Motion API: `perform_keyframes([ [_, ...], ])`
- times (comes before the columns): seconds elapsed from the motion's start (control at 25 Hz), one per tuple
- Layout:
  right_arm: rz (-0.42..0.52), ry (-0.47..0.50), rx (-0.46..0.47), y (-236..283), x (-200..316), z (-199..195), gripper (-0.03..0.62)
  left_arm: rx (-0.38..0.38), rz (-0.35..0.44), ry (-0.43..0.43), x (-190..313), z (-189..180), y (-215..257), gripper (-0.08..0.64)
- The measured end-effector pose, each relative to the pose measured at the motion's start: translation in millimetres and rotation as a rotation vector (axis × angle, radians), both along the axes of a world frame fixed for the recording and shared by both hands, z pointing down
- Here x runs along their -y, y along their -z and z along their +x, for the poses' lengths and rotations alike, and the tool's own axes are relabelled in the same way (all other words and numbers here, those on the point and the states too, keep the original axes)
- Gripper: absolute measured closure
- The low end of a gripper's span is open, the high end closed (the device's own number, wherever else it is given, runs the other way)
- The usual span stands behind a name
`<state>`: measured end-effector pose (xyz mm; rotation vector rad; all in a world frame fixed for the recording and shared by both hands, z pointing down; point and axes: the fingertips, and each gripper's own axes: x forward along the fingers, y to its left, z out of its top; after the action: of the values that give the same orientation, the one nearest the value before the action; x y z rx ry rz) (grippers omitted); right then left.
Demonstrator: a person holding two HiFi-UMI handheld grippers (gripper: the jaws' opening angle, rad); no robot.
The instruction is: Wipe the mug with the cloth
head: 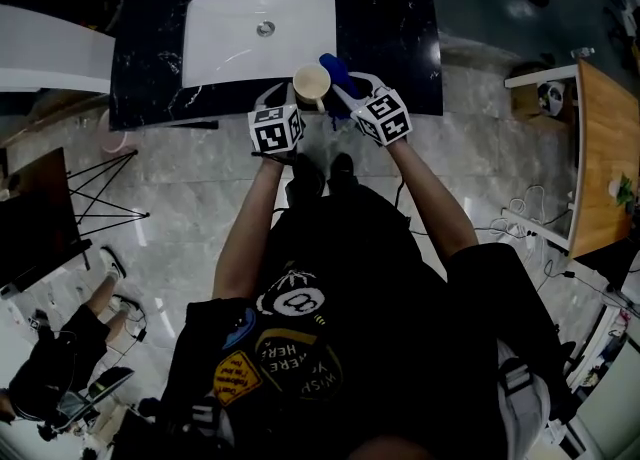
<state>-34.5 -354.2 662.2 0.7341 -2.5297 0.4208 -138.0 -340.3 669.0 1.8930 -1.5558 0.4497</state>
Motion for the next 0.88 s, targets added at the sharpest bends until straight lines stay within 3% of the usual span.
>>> perform_keyframes([
  [0.16,0.084,-0.06,0.195,76.6,13.8,4.6,0.505,-0.006,0.0,-0.002,-0.6,-2.0,-0.2,0.555],
  [0.24,0.088,-0.091,0.238,90.8,17.8,11.0,0.506,-0.014,-0.001,-0.005,0.1,-2.9,-0.1,0.555],
  [0.48,-0.105,-0.051,0.1,-5.9,-23.5,-3.9,0.506,-0.022,-0.02,0.016,-1.0,-2.6,-5.5,0.555],
  [0.56,-0.127,-0.014,0.053,-25.3,-36.3,-5.8,0.506,-0.027,-0.032,0.022,-3.0,-3.1,-9.1,0.555],
  [0.68,-0.09,0.013,0.022,-17.4,-34.0,-4.5,0.506,-0.019,-0.037,0.007,-4.8,-3.0,-11.9,0.555],
  [0.88,0.085,-0.057,0.175,75.5,7.0,-0.1,0.506,-0.016,-0.027,-0.004,-3.4,-2.2,-8.8,0.555],
])
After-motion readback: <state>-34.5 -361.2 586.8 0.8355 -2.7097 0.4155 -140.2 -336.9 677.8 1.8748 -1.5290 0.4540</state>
